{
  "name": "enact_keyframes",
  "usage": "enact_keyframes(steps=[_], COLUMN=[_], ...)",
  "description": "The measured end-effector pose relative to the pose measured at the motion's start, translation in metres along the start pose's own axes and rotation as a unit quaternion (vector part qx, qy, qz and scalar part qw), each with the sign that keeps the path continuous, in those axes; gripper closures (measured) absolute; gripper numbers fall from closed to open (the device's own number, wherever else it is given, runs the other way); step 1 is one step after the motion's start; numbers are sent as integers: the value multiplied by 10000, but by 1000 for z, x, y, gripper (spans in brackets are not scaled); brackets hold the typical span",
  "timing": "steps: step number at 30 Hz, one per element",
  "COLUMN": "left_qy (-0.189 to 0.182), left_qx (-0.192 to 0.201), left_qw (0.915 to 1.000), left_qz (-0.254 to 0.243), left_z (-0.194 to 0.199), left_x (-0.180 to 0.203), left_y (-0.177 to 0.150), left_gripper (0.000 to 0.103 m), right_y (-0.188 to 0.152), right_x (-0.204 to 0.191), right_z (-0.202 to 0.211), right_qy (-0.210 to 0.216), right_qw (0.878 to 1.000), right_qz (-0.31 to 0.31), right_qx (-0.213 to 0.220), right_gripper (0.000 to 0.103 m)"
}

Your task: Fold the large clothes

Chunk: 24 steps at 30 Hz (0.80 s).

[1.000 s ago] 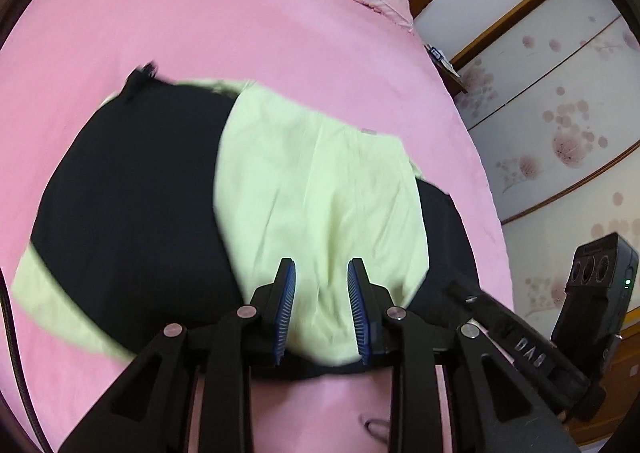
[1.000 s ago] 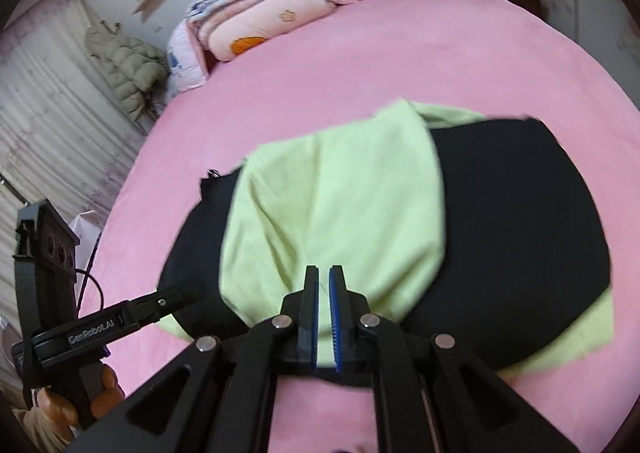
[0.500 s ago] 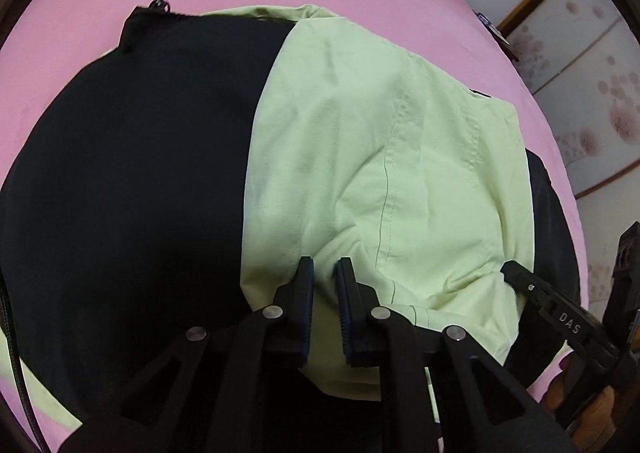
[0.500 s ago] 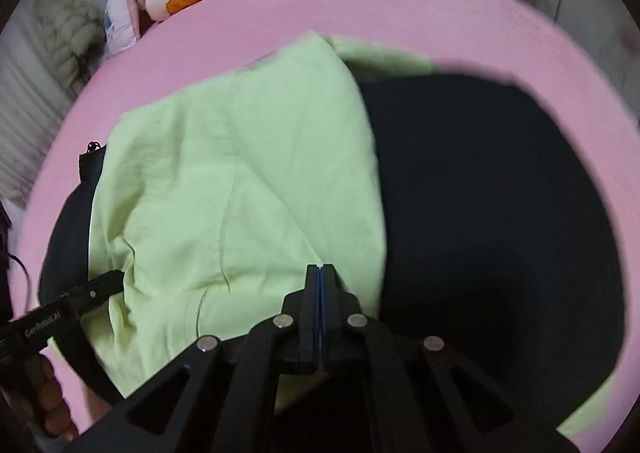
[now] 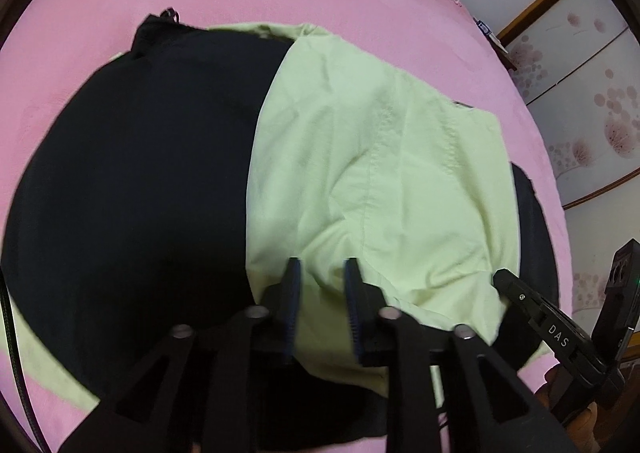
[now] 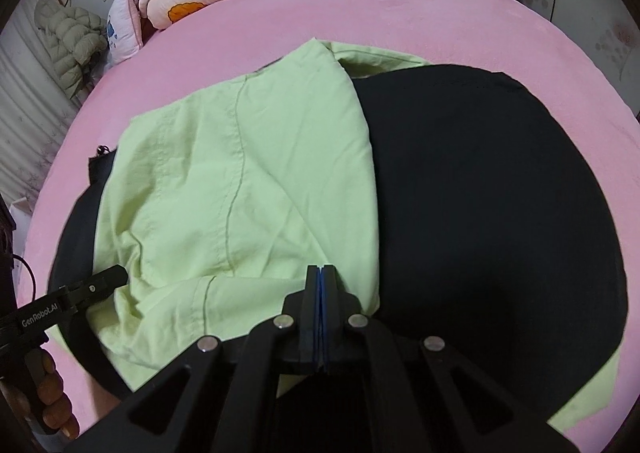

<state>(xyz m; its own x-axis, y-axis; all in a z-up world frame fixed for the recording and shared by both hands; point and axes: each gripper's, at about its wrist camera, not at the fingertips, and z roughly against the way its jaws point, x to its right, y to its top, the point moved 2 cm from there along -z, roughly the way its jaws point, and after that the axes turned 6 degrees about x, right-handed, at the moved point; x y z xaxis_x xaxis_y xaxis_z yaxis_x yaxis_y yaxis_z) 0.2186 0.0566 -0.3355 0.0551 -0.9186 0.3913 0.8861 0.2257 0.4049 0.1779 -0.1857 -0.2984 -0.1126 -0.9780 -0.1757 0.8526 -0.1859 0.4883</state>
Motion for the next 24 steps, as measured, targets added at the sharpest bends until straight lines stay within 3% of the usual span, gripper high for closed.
enact_keyframes(steps=[3, 15, 24], left_qy=[-19, -515, -749], left_qx=[141, 359, 496], left_qw=[9999, 9978, 9957], left_qz=[-1, -224, -226], left_z=[23, 148, 225], left_x=[13, 45, 56], left_y=[2, 7, -2], left_gripper=[54, 44, 41], right_y=[4, 18, 18], right_x=[-6, -62, -93], right_z=[25, 176, 256], right_qy=[77, 447, 689], right_qw=[9999, 9958, 9924], right_qz=[-66, 197, 304], right_qx=[109, 776, 976], right_gripper=[103, 102, 102])
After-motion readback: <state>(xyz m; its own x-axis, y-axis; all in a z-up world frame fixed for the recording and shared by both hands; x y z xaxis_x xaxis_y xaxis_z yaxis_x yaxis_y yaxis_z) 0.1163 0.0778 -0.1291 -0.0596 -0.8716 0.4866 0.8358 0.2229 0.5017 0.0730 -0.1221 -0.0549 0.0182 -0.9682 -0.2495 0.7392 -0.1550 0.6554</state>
